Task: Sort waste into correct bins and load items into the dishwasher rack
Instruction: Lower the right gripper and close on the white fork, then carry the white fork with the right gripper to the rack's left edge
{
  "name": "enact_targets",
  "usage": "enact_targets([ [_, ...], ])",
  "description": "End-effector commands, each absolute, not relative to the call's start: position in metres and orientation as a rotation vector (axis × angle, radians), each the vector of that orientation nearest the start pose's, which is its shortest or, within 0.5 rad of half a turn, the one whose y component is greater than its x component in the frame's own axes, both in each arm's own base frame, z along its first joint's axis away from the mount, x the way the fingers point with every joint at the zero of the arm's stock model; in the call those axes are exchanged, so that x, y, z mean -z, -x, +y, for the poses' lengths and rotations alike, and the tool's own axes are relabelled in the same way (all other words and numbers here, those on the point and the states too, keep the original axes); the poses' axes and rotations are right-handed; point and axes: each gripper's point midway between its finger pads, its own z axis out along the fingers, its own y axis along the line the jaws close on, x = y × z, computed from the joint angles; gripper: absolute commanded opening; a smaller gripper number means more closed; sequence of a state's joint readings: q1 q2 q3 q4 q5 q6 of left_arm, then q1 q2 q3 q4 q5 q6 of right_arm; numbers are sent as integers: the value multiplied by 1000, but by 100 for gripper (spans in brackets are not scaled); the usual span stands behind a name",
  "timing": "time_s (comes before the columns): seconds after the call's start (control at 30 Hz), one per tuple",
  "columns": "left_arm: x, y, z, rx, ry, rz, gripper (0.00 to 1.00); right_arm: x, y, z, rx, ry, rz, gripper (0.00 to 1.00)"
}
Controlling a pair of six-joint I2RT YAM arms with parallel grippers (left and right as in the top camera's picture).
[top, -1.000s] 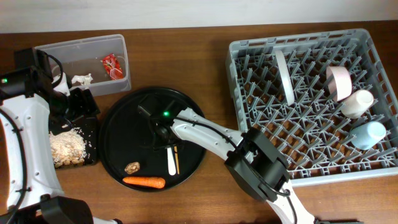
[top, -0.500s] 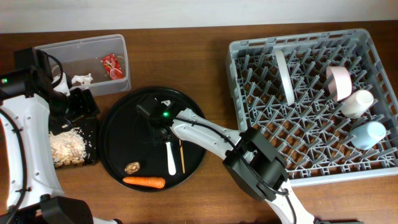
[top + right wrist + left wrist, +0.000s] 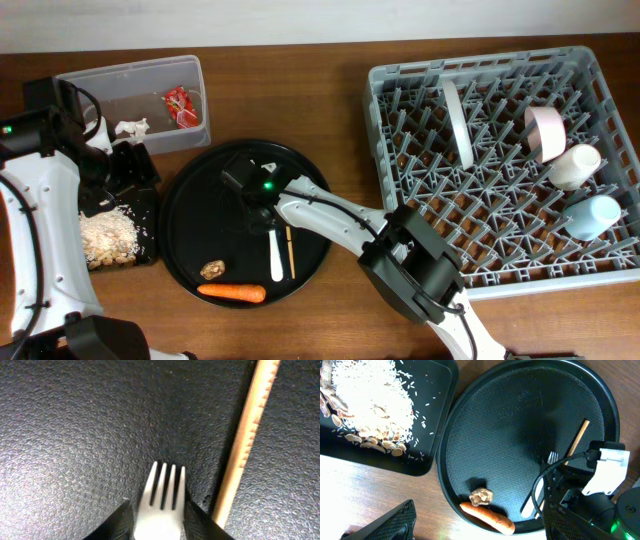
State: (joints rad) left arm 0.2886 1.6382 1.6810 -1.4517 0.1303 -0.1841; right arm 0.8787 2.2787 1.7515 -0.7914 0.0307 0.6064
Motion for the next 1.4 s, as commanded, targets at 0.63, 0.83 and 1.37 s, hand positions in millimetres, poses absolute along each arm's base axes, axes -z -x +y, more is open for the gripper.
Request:
enact_targets([
  [0.63,-208,-313,67,186,665,2887,80,-121,-352,309,-148,343,2881,31],
  [0.83,-208,-313,67,186,665,2886,80,-189,-370,223,-122,196,2839,31],
  [1.37,-208,-313,67,186,665,2887,80,-187,-370,144,-39,369,2941,36],
])
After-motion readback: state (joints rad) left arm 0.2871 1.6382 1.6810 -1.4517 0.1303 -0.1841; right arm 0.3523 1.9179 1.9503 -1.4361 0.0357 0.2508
